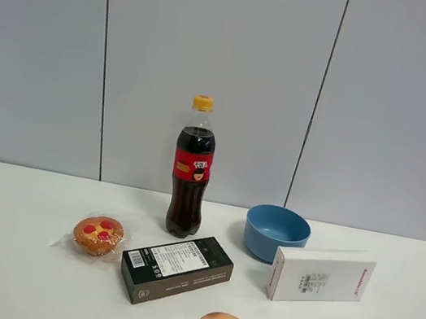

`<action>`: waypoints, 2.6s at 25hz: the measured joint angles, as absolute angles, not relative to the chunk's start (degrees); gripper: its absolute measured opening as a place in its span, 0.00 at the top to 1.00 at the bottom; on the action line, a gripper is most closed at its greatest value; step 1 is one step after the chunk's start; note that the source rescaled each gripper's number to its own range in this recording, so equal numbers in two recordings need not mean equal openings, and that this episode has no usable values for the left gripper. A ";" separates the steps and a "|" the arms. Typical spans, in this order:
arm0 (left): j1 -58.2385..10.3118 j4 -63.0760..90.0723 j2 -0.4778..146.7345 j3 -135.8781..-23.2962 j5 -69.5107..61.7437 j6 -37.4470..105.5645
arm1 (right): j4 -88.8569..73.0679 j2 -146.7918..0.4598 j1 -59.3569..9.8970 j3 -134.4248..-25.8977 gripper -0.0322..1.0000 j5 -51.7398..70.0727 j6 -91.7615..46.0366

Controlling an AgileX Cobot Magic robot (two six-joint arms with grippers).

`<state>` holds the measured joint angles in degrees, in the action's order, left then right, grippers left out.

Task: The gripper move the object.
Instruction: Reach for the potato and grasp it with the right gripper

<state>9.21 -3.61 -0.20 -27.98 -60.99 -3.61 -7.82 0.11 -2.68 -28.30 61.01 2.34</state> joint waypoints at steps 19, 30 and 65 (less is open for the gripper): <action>9.21 -3.61 -0.20 -27.98 -60.99 -3.61 | -25.09 -36.49 -3.84 -65.47 0.12 65.75 -16.82; 9.21 -3.61 -0.20 -27.98 -60.99 -3.61 | -15.47 -63.22 -14.57 -74.17 0.12 69.86 -15.60; 9.21 -3.61 -0.20 -27.98 -60.99 -3.61 | 0.00 -100.22 -42.55 -60.63 0.00 43.67 -2.58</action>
<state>9.21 -3.61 -0.20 -27.98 -60.99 -3.61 0.00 -100.22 -42.55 -60.63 43.67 -2.58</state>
